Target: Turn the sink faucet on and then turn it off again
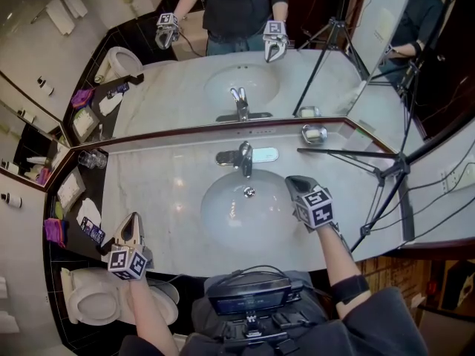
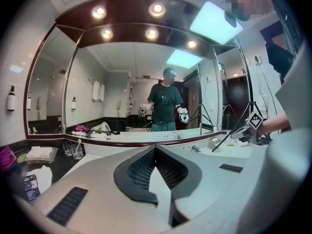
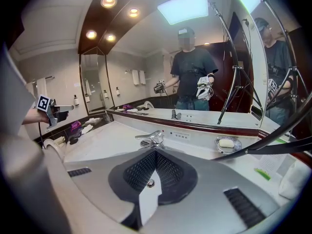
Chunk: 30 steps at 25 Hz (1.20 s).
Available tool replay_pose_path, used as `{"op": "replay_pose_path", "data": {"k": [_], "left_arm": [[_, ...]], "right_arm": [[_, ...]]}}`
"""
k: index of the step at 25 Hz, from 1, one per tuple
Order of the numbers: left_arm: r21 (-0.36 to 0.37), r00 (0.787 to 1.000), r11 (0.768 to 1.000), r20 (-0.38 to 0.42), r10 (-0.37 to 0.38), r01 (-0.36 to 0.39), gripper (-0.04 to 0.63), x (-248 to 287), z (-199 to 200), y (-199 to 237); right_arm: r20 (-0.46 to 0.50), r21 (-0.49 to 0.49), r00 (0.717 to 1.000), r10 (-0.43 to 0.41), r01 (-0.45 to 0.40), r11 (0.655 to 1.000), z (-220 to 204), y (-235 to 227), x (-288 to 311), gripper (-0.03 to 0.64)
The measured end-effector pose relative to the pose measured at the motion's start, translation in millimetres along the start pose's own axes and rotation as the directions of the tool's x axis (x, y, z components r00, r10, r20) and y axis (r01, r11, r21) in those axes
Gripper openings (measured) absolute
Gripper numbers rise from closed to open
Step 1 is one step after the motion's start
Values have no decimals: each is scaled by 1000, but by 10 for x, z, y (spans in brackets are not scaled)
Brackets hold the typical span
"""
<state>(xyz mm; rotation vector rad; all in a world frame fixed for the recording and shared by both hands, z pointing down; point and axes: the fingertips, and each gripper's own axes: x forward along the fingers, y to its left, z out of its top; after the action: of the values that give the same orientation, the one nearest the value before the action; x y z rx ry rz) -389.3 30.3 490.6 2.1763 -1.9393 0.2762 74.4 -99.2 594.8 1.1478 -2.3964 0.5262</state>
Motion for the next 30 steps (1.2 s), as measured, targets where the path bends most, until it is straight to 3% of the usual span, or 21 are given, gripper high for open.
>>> {"op": "replay_pose_path", "data": {"k": [7, 19, 30], "left_arm": [[35, 993, 993, -28, -114, 115, 0, 531, 15, -464], [60, 959, 958, -42, -279, 281, 0, 1188, 43, -1290], [72, 933, 931, -76, -353, 358, 0, 1515, -37, -1759]], "right_arm": [[9, -3, 1000, -3, 3, 1000, 62, -18, 5, 20], [6, -12, 1000, -2, 3, 1000, 121, 24, 3, 20], [1, -14, 1000, -5, 5, 1000, 98, 14, 1, 20]]}}
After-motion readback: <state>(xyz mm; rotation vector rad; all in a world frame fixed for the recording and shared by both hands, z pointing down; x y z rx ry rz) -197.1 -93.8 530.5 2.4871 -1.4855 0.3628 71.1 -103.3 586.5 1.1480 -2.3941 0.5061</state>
